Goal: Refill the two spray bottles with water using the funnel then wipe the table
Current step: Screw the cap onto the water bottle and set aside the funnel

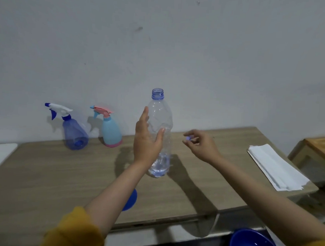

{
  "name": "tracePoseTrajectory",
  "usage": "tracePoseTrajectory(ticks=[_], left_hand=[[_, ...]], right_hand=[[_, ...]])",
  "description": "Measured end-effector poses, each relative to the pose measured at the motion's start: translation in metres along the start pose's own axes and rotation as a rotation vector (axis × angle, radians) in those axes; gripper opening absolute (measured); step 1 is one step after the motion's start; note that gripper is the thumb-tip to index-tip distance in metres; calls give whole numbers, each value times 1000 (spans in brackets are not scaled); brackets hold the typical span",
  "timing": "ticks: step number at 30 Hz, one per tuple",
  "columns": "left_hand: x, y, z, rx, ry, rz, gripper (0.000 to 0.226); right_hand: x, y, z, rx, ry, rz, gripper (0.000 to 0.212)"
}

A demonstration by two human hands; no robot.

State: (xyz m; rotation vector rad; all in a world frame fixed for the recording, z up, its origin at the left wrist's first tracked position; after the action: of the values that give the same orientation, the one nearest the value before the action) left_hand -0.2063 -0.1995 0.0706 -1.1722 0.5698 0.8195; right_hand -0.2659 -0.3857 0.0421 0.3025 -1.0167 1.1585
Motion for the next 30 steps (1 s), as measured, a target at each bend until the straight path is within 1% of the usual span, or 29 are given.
tracePoseTrajectory(ticks=[2, 4, 6, 7, 10, 15, 16, 19, 21, 24, 30], left_hand=[[0, 1, 1, -2, 1, -7, 80], [1, 2, 1, -6, -3, -10, 80], [0, 1, 1, 1, 4, 0, 81], [-1, 1, 1, 8, 4, 5, 81], [-1, 1, 2, 30, -11, -4, 81], [-1, 1, 3, 19, -44, -20, 82], [0, 1, 3, 14, -50, -29, 82], [2, 0, 2, 1, -57, -45, 82], [4, 0, 1, -9, -66, -44, 82], [5, -2, 0, -24, -79, -40, 82], [7, -6, -3, -13, -95, -32, 81]], right_hand=[[43, -12, 13, -97, -227, 52, 13], [85, -21, 25, -182, -400, 150, 15], [119, -28, 35, -220, -492, 239, 17], [132, -32, 37, -217, -498, 270, 18], [154, -46, 37, -143, -347, 323, 17], [165, -61, 33, 94, -67, 374, 12], [168, -64, 36, 139, -19, 395, 15], [185, -74, 46, 320, 173, 412, 36], [196, -79, 50, 420, 331, 406, 38], [209, -88, 51, 502, 459, 436, 31], [215, -96, 55, 569, 528, 453, 27]])
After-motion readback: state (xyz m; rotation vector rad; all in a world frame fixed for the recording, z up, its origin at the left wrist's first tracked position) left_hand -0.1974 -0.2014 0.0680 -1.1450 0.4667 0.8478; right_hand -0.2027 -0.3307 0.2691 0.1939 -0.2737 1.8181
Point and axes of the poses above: each hand's wrist, its own y-axis away from the middle knuckle, its own z-axis out of the back of the hand, x = y × z, the point moved 1 cm from there along -y, towards the middle knuckle
